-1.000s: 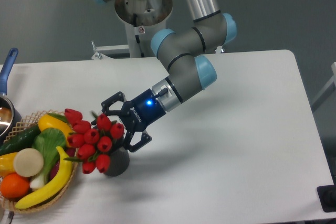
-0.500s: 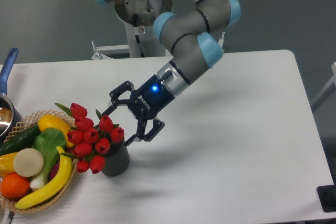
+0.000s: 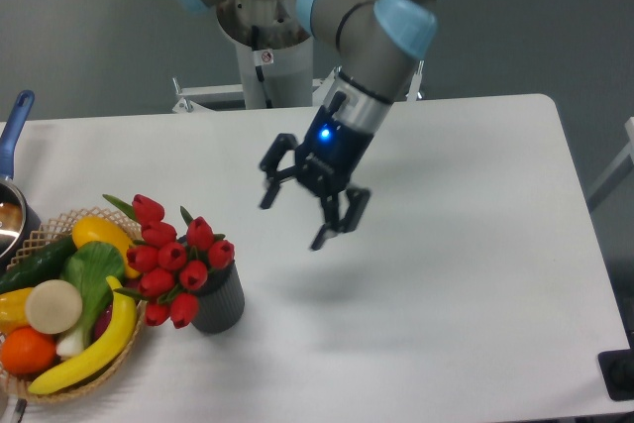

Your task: Insert the flowers into the vase

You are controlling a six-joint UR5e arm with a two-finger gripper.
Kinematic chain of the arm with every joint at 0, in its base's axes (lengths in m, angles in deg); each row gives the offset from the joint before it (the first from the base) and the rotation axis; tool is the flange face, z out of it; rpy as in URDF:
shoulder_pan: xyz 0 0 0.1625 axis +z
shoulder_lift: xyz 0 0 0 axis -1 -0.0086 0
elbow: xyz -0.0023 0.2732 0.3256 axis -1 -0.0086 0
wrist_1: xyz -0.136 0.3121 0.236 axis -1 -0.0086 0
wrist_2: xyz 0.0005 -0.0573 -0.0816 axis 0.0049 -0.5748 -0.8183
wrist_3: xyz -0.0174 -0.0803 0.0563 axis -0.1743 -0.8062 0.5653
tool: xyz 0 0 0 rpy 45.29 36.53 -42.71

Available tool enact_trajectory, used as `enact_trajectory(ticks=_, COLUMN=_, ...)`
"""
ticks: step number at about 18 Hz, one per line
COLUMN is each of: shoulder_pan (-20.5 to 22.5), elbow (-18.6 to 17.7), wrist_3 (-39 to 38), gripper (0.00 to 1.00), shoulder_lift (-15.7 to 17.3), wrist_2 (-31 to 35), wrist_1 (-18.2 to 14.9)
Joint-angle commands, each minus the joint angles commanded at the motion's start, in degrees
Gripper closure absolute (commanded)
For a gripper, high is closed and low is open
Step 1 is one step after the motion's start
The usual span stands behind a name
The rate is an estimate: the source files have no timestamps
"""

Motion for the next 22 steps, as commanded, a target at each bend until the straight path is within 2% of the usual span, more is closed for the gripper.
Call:
enact_trajectory(ticks=4, shoulder_pan=3.78, elbow=1.05, wrist_3=0.44, gripper=0.00, shoulder_lift=2.99, wrist_2=7.56, wrist_1=-0.09)
enact_trajectory(ticks=9, shoulder_pan=4.75, elbow=0.36, wrist_3=5.34, gripper=0.00, shoulder_lift=7.03, wrist_2=18.29, wrist_1=-0.70)
enact_trajectory(ticks=12, shoulder_pan=5.45, elbow=0.26, wrist_3=13.85, gripper=0.00, shoulder_lift=9.05, wrist_2=21.98, wrist_1=-4.73)
enact_trajectory(ticks=15, shoulder_pan=7.74, elbow=0.09, wrist_3=21.42, gripper=0.00, shoulder_lift=10.90, wrist_2=23.84, wrist_1=-8.17)
enact_trajectory(ticks=18, shoulder_pan=9.84, elbow=-0.26, wrist_3=25.48, gripper=0.00, shoulder_lift=12.22, wrist_2=24.01, wrist_1=-10.10)
enact_trajectory(ticks=22, shoulder_pan=10.11, elbow=-0.26, wrist_3=30.05, gripper=0.00, shoulder_lift=12.75, wrist_2=25.15, wrist_1=-11.34)
